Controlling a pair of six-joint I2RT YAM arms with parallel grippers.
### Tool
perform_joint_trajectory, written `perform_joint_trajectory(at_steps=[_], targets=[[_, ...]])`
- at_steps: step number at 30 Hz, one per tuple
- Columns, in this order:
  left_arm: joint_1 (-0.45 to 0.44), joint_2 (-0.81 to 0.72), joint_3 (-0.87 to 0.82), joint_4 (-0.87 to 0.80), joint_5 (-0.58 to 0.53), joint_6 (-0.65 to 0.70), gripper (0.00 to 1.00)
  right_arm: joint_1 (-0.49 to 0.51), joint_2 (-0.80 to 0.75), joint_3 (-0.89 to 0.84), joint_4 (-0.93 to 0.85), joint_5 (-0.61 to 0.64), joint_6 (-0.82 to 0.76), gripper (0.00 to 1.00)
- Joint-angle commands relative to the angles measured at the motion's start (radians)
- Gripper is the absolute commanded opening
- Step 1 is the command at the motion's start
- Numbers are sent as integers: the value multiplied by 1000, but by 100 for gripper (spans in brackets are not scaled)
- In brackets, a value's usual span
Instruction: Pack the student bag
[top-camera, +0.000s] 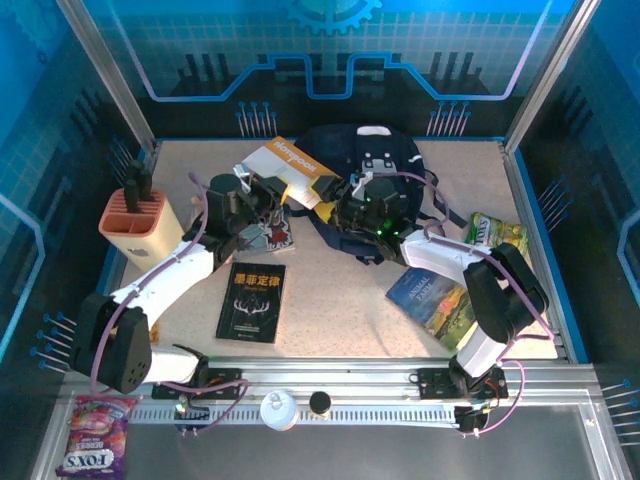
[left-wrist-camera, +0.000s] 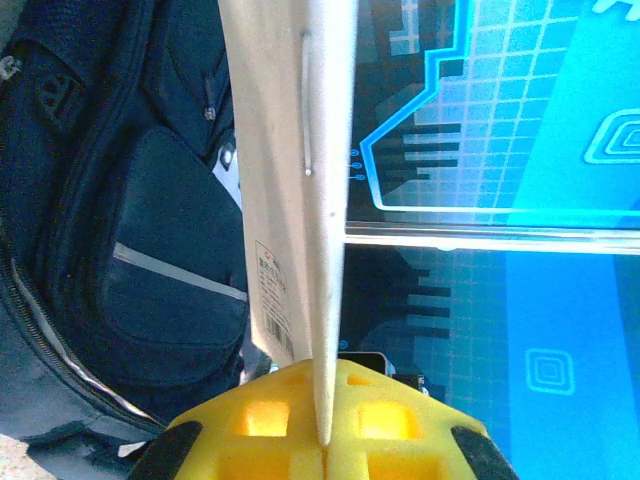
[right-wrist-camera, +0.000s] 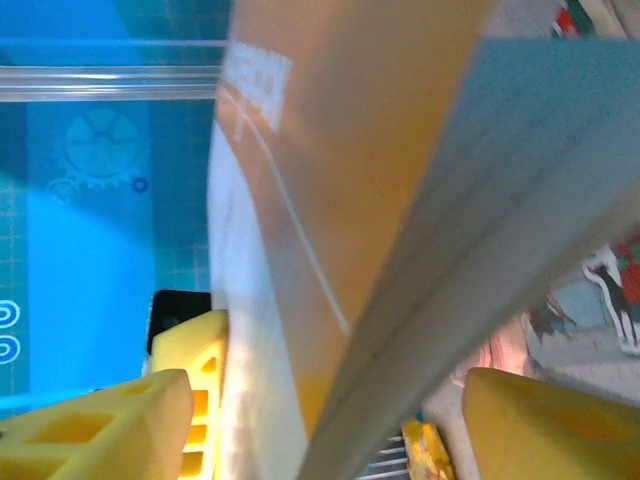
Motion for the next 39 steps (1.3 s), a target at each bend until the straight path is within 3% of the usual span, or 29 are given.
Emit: perform_joint_trajectory(at_steps=[1, 12, 14, 16, 21, 24, 30, 36, 39], targets=[[11, -5, -5, 43, 45, -22, 0, 2, -12, -2, 69, 57, 4, 64], [19, 0, 6, -20, 65, 29, 0, -27, 28, 11, 91, 33, -21, 23], [22, 1, 2, -26, 67, 49, 4, -38, 19, 4, 79, 30, -35, 16], [28, 7, 6, -43, 79, 89, 17, -49, 8, 3, 49, 25, -70, 10], [51, 42, 57, -123, 136, 247, 56, -81, -27, 25, -52, 36, -190, 6], [58, 88, 121, -229, 153, 366, 70, -110, -50, 36, -107, 57, -282, 5], [62, 225, 280, -365, 203, 540, 81, -198, -112, 62, -263, 100, -457, 5], [51, 375, 418, -467, 274, 586, 82, -292, -238, 18, -429, 173, -498, 5], [24, 437, 474, -507, 272, 678, 82, -353, -330, -50, -461, 181, -509, 6]])
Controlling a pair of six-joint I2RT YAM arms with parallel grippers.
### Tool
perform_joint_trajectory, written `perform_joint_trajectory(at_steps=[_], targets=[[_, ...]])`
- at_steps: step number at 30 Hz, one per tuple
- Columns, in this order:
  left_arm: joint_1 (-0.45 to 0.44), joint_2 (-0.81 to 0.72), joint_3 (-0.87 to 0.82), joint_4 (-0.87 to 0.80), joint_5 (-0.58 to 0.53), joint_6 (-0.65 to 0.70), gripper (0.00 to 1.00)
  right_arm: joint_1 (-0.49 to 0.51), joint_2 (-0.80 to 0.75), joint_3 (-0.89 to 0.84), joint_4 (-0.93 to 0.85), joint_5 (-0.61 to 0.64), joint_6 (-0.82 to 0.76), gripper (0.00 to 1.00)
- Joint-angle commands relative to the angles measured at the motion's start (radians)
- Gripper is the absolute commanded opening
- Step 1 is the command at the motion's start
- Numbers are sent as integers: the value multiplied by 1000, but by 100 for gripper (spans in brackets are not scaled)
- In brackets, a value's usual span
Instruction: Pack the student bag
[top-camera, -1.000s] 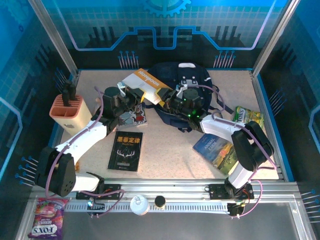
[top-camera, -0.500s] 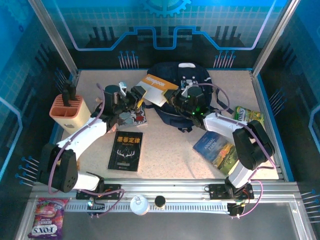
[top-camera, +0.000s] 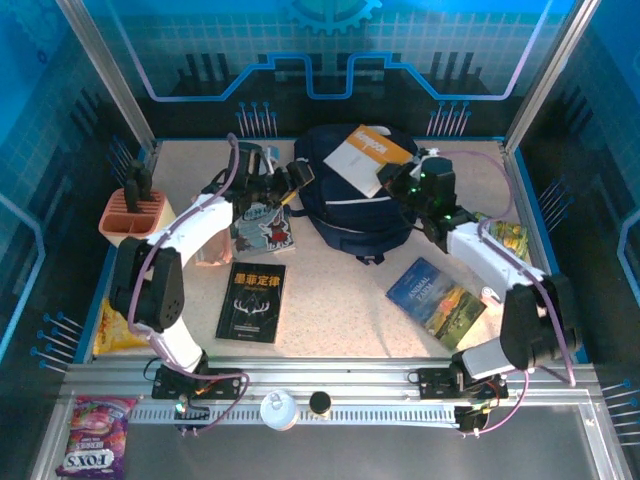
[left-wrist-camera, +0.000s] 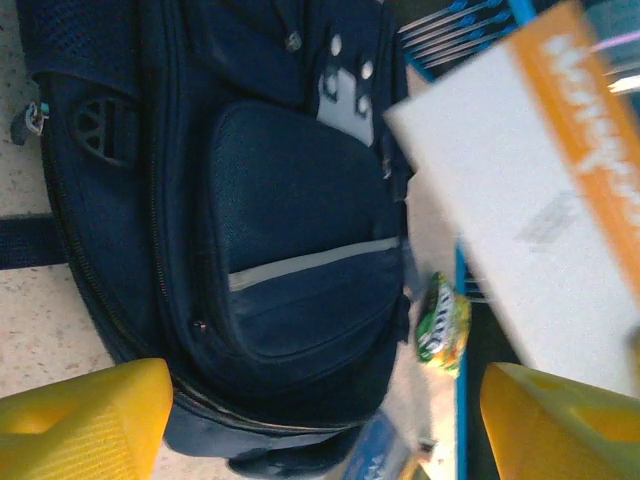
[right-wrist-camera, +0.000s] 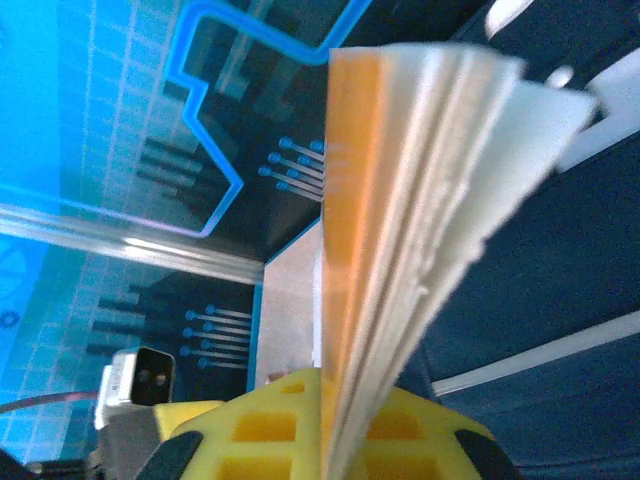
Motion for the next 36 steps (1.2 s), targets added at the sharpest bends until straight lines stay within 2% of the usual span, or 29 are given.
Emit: perform_joint_trajectory(at_steps=[1, 5, 12, 15, 19, 23, 28, 32, 36], targets=[[-37, 61, 67, -92, 42, 157, 82, -66, -116, -68, -92, 44, -62, 6], [-111, 96, 126, -123, -18, 338, 84, -165, -213, -125, -190, -3, -104, 6], [-248, 223, 390, -369, -154, 675, 95, -332, -340, -144, -383, -91, -141, 6], [-300, 279, 476, -433, -200, 821, 99, -397, -356, -137, -436, -123, -166, 6], [-357, 360, 592, -510, -244, 1013, 99, -461, -364, -115, -484, -175, -191, 6], [-391, 480, 756, -595, -289, 1076, 94, -484, -375, -122, -496, -197, -217, 8], [-418, 609, 920, -702, -306, 1164, 80, -512, -354, -130, -498, -238, -228, 8], [-421, 659, 959, -718, -379, 1203, 74, -520, -360, -144, -485, -244, -245, 8], [-421, 687, 963, -716, -429, 1250, 73, -526, -368, -151, -491, -230, -242, 8]])
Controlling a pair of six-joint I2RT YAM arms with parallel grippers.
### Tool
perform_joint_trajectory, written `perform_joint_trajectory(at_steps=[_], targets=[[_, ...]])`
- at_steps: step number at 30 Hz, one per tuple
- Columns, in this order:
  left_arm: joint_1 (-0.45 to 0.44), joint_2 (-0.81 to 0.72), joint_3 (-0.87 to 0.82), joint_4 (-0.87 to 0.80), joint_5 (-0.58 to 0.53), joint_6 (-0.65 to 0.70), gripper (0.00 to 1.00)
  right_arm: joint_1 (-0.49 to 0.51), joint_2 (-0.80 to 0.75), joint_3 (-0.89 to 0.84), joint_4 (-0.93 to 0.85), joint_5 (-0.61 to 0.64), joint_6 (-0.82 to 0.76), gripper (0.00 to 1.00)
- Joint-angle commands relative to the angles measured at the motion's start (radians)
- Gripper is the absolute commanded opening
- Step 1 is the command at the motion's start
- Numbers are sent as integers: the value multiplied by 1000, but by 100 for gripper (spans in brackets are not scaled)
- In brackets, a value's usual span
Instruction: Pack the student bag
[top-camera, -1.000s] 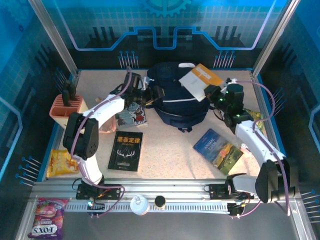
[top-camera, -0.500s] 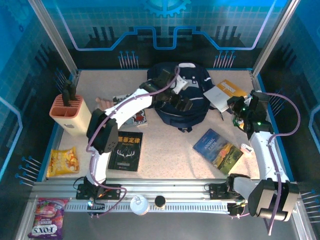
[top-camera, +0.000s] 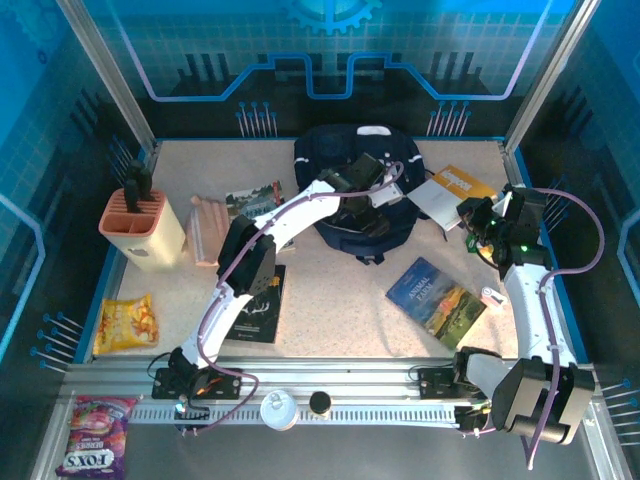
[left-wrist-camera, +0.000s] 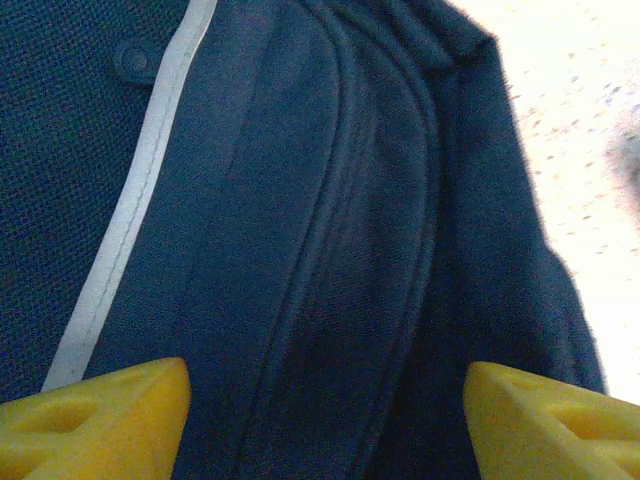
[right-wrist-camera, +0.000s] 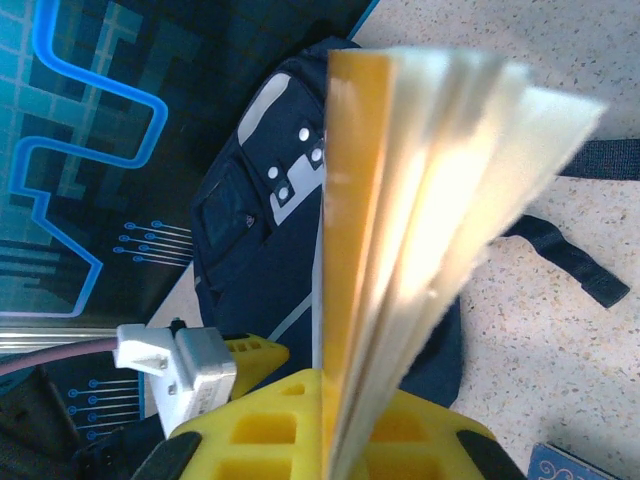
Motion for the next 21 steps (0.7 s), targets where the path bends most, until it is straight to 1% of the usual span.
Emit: perform_joint_trajectory(at_steps=[1, 4, 6, 8, 15, 18, 21], targets=[[0, 34, 44, -43, -77, 81, 72, -21, -14, -11, -6, -15, -18, 8], [3, 57, 49, -20, -149, 104, 68, -23, -5, -1, -8, -17, -23, 8], [5, 69, 49, 11, -198, 103, 60, -24, 0, 3, -2, -23, -21, 8], [6, 73, 47, 27, -212, 102, 57, -23, 3, 5, -1, -23, -21, 8], [4, 85, 54, 19, -222, 102, 56, -24, -1, 7, -7, -9, -20, 9], [5, 88, 66, 16, -242, 83, 48, -24, -5, 4, -8, -5, -18, 9], [6, 98, 103, -7, -259, 44, 37, -23, -16, 2, -18, 11, -17, 9]])
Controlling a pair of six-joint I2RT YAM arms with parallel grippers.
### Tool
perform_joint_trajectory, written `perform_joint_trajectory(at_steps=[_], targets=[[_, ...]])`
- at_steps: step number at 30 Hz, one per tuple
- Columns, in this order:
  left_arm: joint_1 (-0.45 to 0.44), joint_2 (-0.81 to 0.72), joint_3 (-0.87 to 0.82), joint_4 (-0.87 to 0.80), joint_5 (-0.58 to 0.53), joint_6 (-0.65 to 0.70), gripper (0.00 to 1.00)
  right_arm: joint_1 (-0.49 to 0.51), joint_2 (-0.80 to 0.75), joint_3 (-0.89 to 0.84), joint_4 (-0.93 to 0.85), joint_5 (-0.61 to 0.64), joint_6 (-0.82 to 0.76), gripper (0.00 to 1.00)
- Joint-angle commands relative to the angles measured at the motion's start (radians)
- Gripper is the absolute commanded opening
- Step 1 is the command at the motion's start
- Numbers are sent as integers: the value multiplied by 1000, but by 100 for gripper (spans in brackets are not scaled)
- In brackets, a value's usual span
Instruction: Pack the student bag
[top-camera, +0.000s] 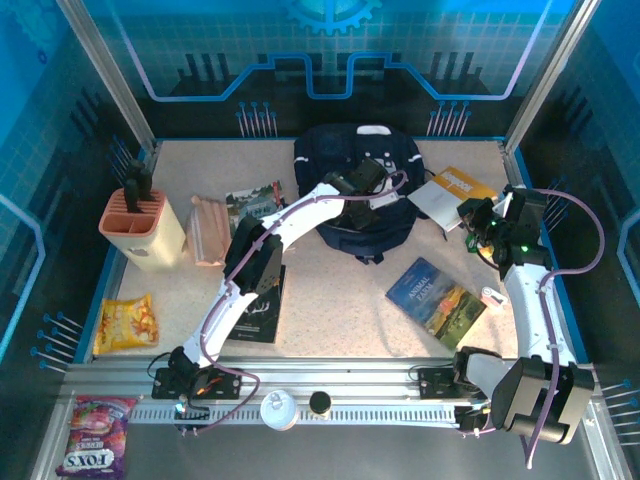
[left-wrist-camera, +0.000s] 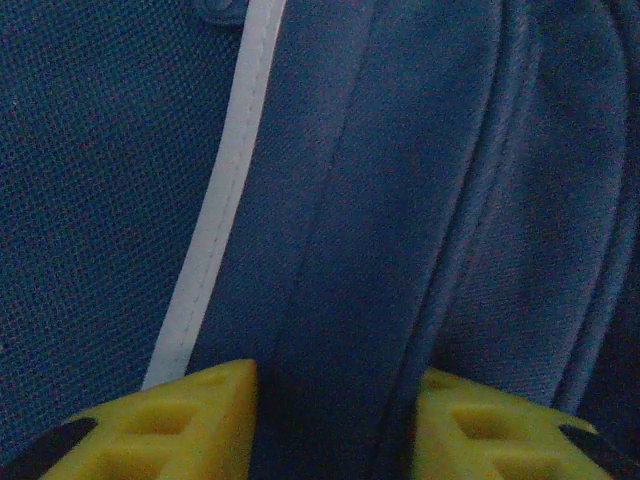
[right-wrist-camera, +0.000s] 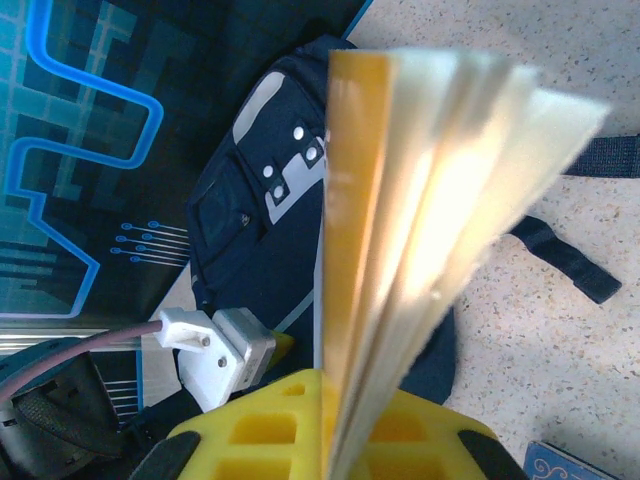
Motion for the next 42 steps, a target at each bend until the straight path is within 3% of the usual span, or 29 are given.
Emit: perform_joint_trajectory(at_steps=[1, 9, 12, 19, 24, 32, 38, 42], targets=[[4, 25, 61, -23, -51, -40, 35, -16, -22, 7, -25, 22, -16, 9], [4, -27, 65, -15, -21, -82, 13, -17, -73, 36, -140, 108, -58, 9], [4, -54, 64, -9, -3, -101, 0, -16, -94, 36, -202, 159, -72, 9], [6, -144, 39, 18, 54, -170, 0, -16, -130, 75, -309, 212, -83, 9], [6, -242, -47, 104, 67, -262, 0, -17, -155, 73, -350, 156, -85, 9], [4, -337, -100, 211, 75, -409, 0, -13, -167, -14, -183, -141, 78, 10], [4, -378, -94, 290, 129, -525, 0, 96, -142, -79, -21, -114, 211, 10], [5, -388, -93, 332, 148, -561, 0, 200, -91, -143, 221, -50, 327, 10]])
